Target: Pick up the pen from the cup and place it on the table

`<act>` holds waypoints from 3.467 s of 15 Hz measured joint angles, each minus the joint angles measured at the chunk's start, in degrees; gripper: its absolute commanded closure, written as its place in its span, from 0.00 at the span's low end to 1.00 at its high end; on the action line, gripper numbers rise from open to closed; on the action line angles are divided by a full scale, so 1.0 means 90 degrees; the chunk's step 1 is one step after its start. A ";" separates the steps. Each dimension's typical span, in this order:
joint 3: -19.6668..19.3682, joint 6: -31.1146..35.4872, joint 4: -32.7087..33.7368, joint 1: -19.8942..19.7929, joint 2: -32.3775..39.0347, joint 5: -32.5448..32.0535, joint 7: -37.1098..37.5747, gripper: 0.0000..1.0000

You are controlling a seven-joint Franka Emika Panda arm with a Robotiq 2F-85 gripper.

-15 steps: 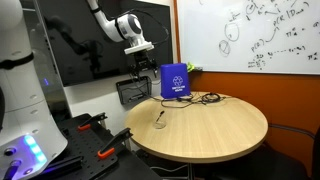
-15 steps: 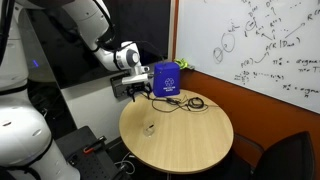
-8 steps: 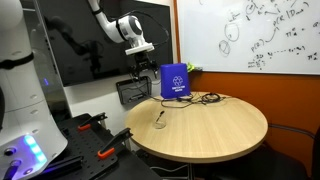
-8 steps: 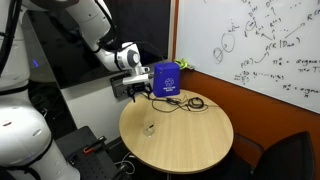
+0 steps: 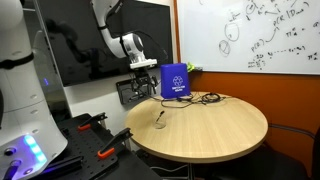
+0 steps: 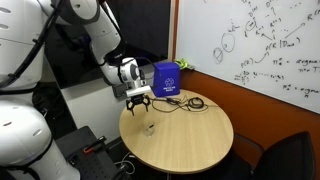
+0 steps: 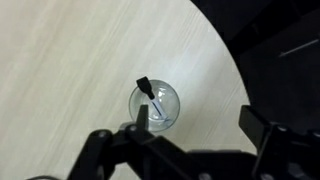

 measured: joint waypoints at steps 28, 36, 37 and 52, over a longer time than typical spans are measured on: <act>-0.0223 0.0072 0.1753 -0.0111 0.2264 -0.0933 -0.1388 0.69; -0.0274 0.0068 0.1917 -0.0111 0.2548 -0.1264 -0.1398 0.96; -0.0278 0.0066 0.1923 -0.0111 0.2566 -0.1328 -0.1401 1.00; 0.0030 -0.0516 0.1303 -0.0434 0.1299 -0.1462 -0.2224 0.97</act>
